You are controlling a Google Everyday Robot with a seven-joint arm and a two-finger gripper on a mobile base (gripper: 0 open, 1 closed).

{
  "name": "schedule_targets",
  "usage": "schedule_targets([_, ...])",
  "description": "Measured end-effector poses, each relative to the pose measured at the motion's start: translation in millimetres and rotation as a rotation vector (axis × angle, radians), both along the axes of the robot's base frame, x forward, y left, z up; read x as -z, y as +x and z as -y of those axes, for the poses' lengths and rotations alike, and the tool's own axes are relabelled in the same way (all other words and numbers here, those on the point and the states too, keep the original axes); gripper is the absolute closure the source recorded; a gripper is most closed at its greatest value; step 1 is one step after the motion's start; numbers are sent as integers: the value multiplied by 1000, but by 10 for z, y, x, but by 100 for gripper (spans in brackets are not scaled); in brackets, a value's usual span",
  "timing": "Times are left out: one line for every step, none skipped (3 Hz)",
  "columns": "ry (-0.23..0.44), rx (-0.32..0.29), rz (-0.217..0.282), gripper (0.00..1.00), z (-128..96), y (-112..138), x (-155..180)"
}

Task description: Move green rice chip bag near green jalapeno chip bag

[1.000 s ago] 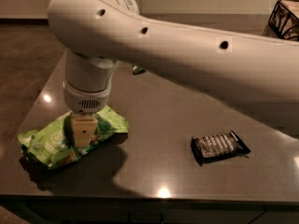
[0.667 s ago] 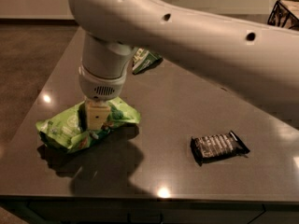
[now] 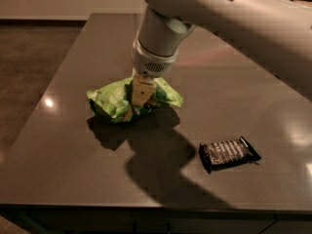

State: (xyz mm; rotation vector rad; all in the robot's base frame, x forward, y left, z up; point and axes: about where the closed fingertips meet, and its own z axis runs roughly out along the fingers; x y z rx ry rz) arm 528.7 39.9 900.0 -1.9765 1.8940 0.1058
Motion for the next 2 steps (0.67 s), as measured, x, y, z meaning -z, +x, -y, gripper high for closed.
schedule_targets([-2,99,18,100,441,348,8])
schedule_targets([-4,183,34,100,828,656,27])
